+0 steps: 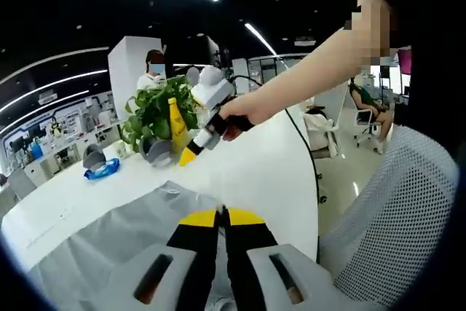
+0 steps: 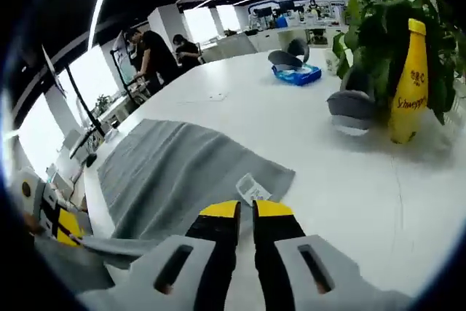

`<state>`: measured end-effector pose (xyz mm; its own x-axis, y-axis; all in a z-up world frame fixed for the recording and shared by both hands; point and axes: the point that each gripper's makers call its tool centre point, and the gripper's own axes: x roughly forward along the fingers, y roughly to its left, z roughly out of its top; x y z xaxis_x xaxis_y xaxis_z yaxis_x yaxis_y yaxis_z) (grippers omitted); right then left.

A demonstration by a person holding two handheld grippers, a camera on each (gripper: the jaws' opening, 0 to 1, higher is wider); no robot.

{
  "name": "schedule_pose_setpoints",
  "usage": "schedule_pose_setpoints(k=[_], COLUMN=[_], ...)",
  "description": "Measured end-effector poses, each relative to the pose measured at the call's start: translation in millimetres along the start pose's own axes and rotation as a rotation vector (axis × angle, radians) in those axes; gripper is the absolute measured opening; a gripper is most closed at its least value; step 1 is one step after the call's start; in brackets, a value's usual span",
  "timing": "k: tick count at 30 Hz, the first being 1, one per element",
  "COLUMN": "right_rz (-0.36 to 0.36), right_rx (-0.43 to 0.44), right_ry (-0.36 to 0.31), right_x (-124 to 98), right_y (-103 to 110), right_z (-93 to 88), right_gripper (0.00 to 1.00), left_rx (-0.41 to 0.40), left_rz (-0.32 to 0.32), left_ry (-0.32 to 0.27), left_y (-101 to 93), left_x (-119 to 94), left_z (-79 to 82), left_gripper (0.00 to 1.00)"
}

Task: Fold the towel on the table until its edges align and the towel forms a compact rectangular stack.

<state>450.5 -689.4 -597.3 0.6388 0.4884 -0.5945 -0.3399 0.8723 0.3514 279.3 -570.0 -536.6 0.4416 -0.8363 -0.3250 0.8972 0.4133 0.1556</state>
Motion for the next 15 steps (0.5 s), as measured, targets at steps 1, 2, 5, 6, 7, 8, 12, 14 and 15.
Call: schedule_pose_setpoints(k=[1, 2, 5, 6, 7, 8, 12, 14, 15], right_rz=[-0.016, -0.042, -0.09, -0.106, -0.109, -0.125, -0.124, -0.121, -0.111], right_rx=[0.031, 0.029, 0.012, 0.019, 0.022, 0.03, 0.133, 0.096, 0.066], right_ry=[-0.01, -0.006, 0.013, 0.014, 0.015, 0.009, -0.029, -0.006, 0.026], right_x=[7, 15, 32, 37, 39, 40, 43, 46, 49], right_y=[-5, -12, -27, -33, -37, -45, -56, -52, -46], right_z=[1.1, 1.4, 6.2, 9.2, 11.1, 12.7, 19.2, 15.5, 10.7], right_gripper=[0.08, 0.09, 0.06, 0.06, 0.07, 0.07, 0.13, 0.13, 0.14], left_rx=[-0.013, -0.023, -0.062, -0.068, -0.08, -0.09, -0.093, -0.101, -0.109], left_rz=[-0.003, -0.006, -0.014, -0.014, -0.019, -0.027, -0.025, -0.023, -0.025], left_ry=[0.005, 0.006, 0.011, 0.011, 0.011, 0.01, 0.021, 0.014, 0.009], left_y=[0.3, 0.2, 0.4, 1.0, 1.2, 0.7, 5.4, 8.0, 9.1], left_x=[0, -1, -2, -2, -2, -1, 0, 1, 2], left_z=[-2.4, -3.4, -7.2, -8.3, -9.8, -10.8, -16.2, -15.5, -14.7], left_gripper=[0.03, 0.03, 0.03, 0.03, 0.03, 0.03, 0.03, 0.03, 0.03])
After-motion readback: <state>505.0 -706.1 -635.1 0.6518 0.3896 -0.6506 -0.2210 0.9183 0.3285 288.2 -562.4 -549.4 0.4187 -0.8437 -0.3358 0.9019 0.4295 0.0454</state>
